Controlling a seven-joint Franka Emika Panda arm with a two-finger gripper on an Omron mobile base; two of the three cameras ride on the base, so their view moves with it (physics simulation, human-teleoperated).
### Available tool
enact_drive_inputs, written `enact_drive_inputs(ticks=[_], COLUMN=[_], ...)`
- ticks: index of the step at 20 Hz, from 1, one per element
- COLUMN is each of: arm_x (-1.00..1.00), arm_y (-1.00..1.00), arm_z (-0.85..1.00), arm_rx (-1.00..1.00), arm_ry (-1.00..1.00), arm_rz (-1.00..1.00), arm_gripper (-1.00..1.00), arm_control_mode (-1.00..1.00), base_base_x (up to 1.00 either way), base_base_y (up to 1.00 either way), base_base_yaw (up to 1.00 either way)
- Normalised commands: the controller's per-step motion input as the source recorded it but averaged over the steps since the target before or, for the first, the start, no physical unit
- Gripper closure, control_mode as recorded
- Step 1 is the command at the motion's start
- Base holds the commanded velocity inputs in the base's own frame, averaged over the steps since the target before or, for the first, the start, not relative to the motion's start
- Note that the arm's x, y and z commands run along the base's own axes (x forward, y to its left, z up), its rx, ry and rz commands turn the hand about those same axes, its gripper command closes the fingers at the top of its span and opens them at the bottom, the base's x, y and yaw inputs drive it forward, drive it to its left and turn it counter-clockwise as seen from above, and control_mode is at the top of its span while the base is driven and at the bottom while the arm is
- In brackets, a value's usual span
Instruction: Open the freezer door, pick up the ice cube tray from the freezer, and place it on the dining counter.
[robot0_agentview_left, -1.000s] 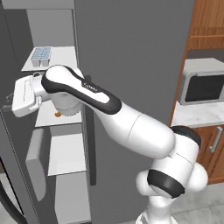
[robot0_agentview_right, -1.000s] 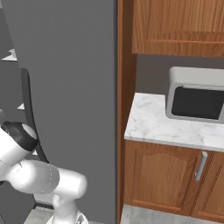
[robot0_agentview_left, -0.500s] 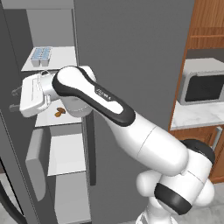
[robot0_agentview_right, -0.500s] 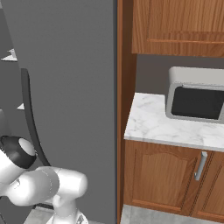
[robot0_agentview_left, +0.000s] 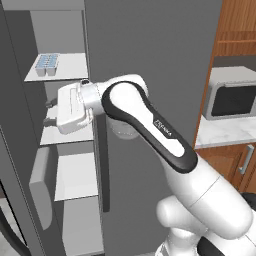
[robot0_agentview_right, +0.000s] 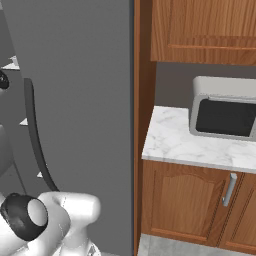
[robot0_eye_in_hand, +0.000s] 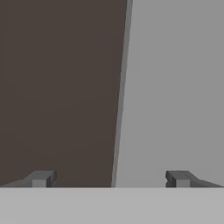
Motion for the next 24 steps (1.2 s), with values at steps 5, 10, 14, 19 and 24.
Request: enact_drive_inputs(ticks=[5,10,14,19,24], arm_x=[-0.42,-0.40,-0.46,-0.46,-0.52], arm_y=[-0.86,-0.73,-0.66,-0.71,-0.89], arm_z=[0.17,0.27,0.24,0.18,0.00], arm_rx=[0.00,0.00,0.00,0.00,-0.05], arm_ry=[0.06,0.09,0.14,0.13,0.06], arm_rz=[-0.10,-0.11,-0.11,-0.12,-0.15], arm_gripper=[-1.00,-1.00,-1.00,-1.00,-1.00], arm_control_mode=[-1.00,-1.00,-1.00,-1.00,-1.00], base_base_x=[0.00,0.00,0.00,0.00,0.00], base_base_y=[0.00,0.00,0.00,0.00,0.00], base_base_yaw=[0.00,0.00,0.00,0.00,0.00])
